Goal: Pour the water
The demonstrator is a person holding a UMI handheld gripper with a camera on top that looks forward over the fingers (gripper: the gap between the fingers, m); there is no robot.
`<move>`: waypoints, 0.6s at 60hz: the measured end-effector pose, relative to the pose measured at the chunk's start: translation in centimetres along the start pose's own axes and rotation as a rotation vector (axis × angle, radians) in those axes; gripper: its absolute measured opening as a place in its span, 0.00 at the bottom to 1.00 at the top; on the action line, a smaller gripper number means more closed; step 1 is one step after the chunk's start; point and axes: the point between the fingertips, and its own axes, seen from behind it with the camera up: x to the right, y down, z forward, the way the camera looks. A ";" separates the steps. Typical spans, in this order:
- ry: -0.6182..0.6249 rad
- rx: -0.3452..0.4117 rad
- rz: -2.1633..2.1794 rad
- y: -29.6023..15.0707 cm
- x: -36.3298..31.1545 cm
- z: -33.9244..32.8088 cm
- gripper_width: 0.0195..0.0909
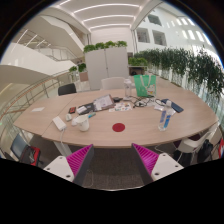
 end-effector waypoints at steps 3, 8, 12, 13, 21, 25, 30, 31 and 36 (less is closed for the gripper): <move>0.014 0.009 0.006 -0.2 0.6 0.2 0.89; 0.026 0.045 -0.002 -0.3 1.6 1.1 0.88; 0.042 0.097 -0.024 -0.5 2.8 1.9 0.88; 0.046 0.109 -0.031 -0.8 3.5 1.9 0.88; 0.089 0.186 -0.074 -2.1 10.5 5.3 0.89; 0.122 0.213 -0.089 -2.6 15.0 8.1 0.88; 0.161 0.253 -0.092 -3.5 21.1 12.8 0.88; 0.167 0.261 -0.093 -3.6 22.2 13.8 0.89; 0.183 0.284 -0.080 -4.1 27.1 18.7 0.89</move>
